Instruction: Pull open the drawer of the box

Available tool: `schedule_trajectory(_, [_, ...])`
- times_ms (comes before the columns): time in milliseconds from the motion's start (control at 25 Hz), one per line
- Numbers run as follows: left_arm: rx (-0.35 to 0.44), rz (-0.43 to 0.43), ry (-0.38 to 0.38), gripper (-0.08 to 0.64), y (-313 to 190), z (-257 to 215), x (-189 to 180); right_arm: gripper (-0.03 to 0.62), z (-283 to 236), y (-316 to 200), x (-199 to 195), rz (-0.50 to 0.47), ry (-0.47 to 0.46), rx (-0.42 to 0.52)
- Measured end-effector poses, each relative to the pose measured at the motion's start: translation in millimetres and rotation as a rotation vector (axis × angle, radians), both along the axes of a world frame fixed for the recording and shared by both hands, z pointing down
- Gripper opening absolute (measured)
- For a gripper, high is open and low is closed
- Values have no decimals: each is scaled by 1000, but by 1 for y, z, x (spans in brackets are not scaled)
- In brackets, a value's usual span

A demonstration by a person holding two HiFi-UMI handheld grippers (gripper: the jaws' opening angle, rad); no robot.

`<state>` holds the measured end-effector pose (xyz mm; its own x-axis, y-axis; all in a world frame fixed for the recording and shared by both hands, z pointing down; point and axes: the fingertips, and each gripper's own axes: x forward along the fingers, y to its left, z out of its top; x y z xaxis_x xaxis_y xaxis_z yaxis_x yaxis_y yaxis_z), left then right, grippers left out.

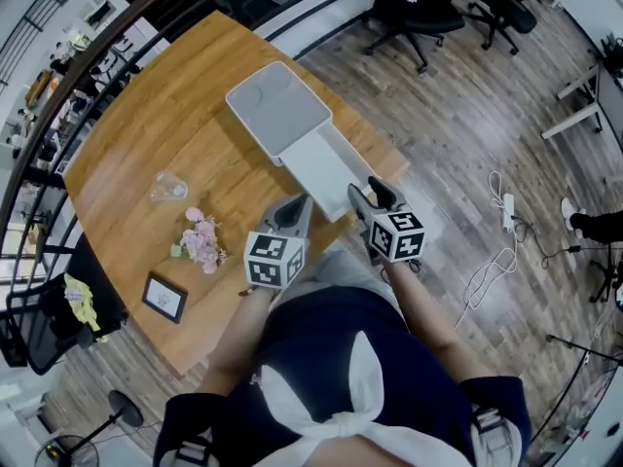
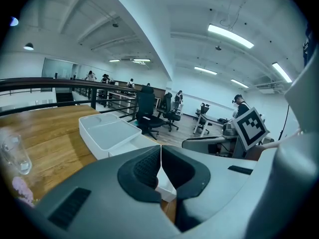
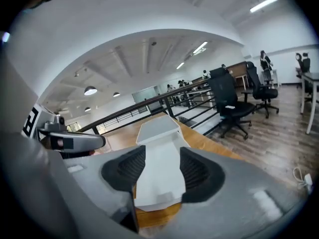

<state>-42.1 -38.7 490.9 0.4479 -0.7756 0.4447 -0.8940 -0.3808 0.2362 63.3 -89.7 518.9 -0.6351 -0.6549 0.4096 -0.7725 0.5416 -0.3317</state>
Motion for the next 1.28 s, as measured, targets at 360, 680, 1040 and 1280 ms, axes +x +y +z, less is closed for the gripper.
schedule_trajectory(360, [57,-2,14,23,3,-18,5,62,-38,16,-18,-48,87,189])
schedule_trajectory(680, [67,2,22,23,8,-21,7,-3,-53,32,-31,-95,67,195])
schedule_trajectory(1040, [71,-5,30,23,9,-20,4,-3,-60,38,-44,-131,87,217])
schedule_trajectory(1280, [65,2,29,23,7,-18,4,-3,-59,39,-43,-134,85,201])
